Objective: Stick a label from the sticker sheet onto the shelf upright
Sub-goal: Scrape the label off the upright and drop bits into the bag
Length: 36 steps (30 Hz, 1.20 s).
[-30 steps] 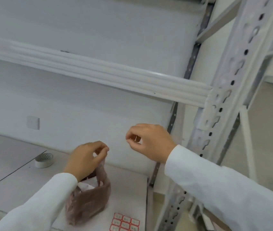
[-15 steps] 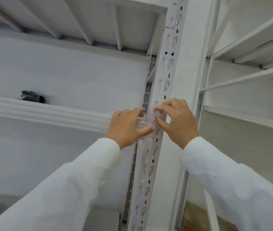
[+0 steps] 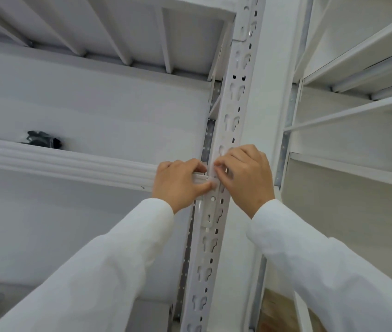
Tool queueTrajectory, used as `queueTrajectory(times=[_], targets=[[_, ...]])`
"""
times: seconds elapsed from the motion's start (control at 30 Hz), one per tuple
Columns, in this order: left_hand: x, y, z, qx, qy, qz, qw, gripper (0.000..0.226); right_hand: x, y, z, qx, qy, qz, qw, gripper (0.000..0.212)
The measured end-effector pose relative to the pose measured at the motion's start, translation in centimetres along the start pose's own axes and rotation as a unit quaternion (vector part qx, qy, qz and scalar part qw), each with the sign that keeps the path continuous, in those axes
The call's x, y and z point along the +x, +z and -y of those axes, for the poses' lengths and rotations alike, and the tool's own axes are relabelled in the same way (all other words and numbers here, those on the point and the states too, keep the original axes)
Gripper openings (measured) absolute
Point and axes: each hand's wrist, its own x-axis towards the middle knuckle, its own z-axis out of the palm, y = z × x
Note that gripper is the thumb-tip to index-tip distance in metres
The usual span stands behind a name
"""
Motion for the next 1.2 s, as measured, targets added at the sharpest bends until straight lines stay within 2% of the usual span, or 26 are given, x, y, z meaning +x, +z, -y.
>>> queueTrajectory(times=[0.2, 0.37, 0.53, 0.83, 1.07, 1.2], targets=[[-0.1, -0.2, -0.3, -0.002, -0.006, 0.014, 1.000, 0.037, 1.0, -0.5, 0.5, -0.008, 0.031, 0.052, 0.998, 0.012], [-0.2, -0.6, -0.5, -0.005, -0.011, 0.013, 1.000, 0.030, 0.0, -0.4, 1.3, 0.022, 0.017, 0.098, 0.995, 0.015], [0.0, -0.3, -0.1, -0.007, -0.010, 0.016, 1.000, 0.035, -0.4, -0.4, 0.2, 0.127, 0.113, 0.070, 0.983, 0.017], [0.0, -0.3, 0.0, -0.008, -0.004, 0.007, 1.000, 0.036, -0.1, -0.2, -0.2, 0.036, 0.015, 0.061, 0.997, 0.018], [-0.1, -0.4, -0.1, -0.008, -0.001, 0.017, 1.000, 0.034, 0.7, -0.4, 0.5, 0.027, 0.049, 0.070, 0.996, 0.013], [-0.1, -0.6, -0.3, -0.010, -0.002, 0.017, 1.000, 0.031, 1.7, -0.4, 1.1, -0.015, 0.044, 0.127, 0.991, 0.010]])
